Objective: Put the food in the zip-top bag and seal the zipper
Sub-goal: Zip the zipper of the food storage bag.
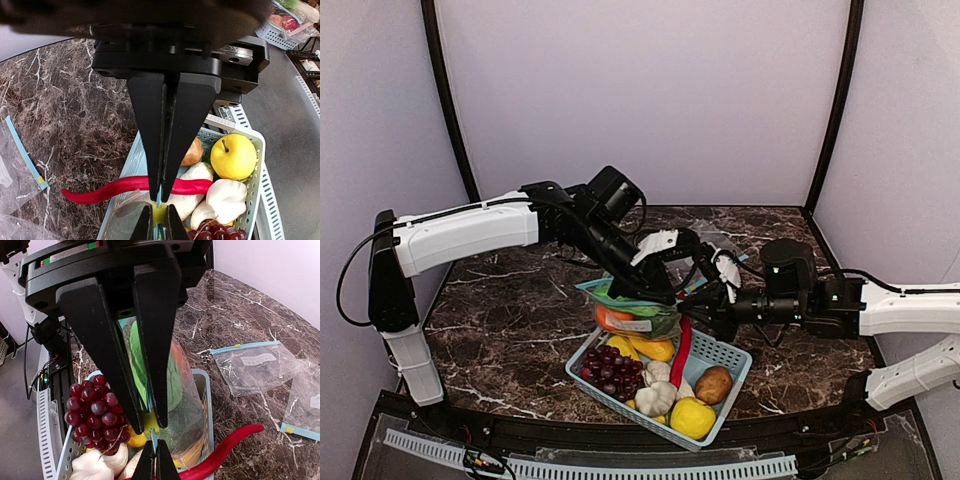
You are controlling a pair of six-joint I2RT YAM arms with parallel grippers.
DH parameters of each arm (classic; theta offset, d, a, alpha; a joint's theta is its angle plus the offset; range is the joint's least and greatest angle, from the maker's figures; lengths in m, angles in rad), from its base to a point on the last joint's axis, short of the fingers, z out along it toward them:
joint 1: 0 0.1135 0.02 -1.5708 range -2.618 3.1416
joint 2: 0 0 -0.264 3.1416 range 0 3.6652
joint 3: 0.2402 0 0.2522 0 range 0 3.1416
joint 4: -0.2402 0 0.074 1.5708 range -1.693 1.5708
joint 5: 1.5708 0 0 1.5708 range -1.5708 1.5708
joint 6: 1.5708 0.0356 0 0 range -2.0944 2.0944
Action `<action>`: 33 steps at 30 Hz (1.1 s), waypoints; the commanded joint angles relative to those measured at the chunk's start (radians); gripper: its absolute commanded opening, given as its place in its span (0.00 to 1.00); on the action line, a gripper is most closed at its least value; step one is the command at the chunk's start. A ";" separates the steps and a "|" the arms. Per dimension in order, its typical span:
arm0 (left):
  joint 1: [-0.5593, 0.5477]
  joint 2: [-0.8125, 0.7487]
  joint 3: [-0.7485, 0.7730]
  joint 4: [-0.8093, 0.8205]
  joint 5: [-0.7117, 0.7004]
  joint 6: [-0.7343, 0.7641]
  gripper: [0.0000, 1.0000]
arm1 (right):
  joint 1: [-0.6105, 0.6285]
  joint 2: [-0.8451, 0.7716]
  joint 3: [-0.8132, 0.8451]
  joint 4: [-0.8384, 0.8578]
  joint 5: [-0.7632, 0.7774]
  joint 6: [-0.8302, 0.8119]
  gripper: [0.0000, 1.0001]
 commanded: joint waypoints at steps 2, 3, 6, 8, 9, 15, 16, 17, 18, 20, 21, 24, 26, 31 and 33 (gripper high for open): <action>-0.008 -0.011 0.012 -0.073 -0.041 0.006 0.01 | -0.010 -0.019 -0.005 0.010 0.115 0.025 0.00; -0.009 -0.014 0.010 -0.075 -0.043 0.006 0.01 | -0.011 -0.022 -0.006 0.005 0.126 0.027 0.00; -0.009 -0.017 0.006 -0.080 -0.061 0.008 0.01 | -0.010 -0.030 -0.007 -0.010 0.151 0.031 0.00; -0.009 -0.018 0.004 -0.082 -0.070 0.009 0.01 | -0.010 -0.032 -0.009 -0.019 0.160 0.036 0.00; -0.009 -0.018 0.003 -0.083 -0.075 0.010 0.01 | -0.009 -0.035 -0.009 -0.023 0.160 0.037 0.00; -0.007 -0.024 -0.002 -0.092 -0.108 0.017 0.01 | -0.011 -0.055 -0.018 -0.042 0.194 0.043 0.00; -0.008 -0.027 -0.005 -0.095 -0.113 0.019 0.01 | -0.011 -0.059 -0.020 -0.045 0.197 0.043 0.00; -0.007 -0.028 -0.009 -0.096 -0.122 0.019 0.01 | -0.011 -0.063 -0.021 -0.050 0.201 0.044 0.00; -0.006 -0.031 -0.010 -0.097 -0.127 0.020 0.01 | -0.011 -0.068 -0.022 -0.053 0.205 0.044 0.00; -0.006 -0.037 -0.015 -0.101 -0.140 0.022 0.01 | -0.011 -0.074 -0.022 -0.056 0.216 0.044 0.00; -0.006 -0.040 -0.019 -0.102 -0.147 0.023 0.01 | -0.012 -0.079 -0.024 -0.074 0.222 0.043 0.00; -0.004 -0.049 -0.024 -0.106 -0.163 0.023 0.01 | -0.011 -0.086 -0.026 -0.095 0.237 0.044 0.00; -0.001 -0.055 -0.028 -0.108 -0.169 0.023 0.01 | -0.011 -0.092 -0.026 -0.105 0.247 0.044 0.00; 0.004 -0.070 -0.045 -0.116 -0.187 0.021 0.01 | -0.011 -0.105 -0.028 -0.128 0.281 0.047 0.00; 0.008 -0.077 -0.054 -0.115 -0.192 0.020 0.01 | -0.011 -0.109 -0.025 -0.139 0.297 0.048 0.00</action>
